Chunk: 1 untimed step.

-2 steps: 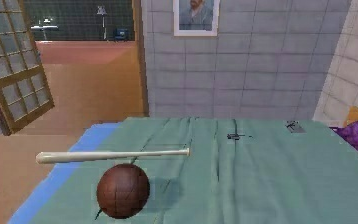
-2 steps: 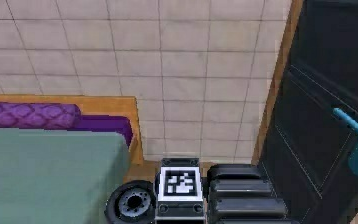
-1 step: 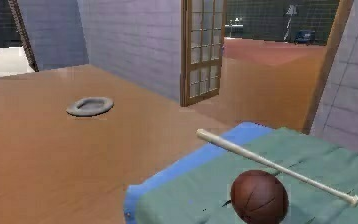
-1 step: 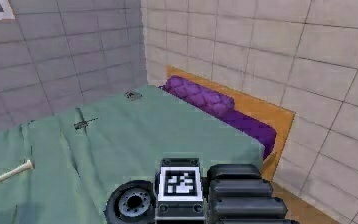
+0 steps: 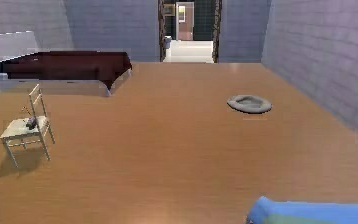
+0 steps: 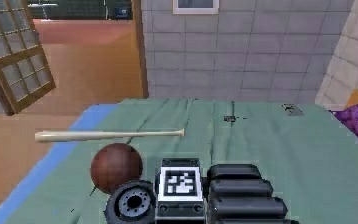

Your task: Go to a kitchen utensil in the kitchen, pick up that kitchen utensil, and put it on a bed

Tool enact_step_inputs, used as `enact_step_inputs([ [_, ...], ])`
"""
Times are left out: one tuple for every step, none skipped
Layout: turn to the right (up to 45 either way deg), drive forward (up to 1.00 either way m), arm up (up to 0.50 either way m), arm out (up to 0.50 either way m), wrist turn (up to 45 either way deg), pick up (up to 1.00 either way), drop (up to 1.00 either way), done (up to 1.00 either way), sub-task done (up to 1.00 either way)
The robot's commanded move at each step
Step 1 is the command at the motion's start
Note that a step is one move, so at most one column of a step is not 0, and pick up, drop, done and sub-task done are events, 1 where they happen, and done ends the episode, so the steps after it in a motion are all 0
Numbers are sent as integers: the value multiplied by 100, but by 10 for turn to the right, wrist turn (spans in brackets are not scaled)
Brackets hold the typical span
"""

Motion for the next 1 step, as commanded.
enact_step_inputs([
  [-450, 0, 0, 0, 0, 0, 0, 0, 0],
])
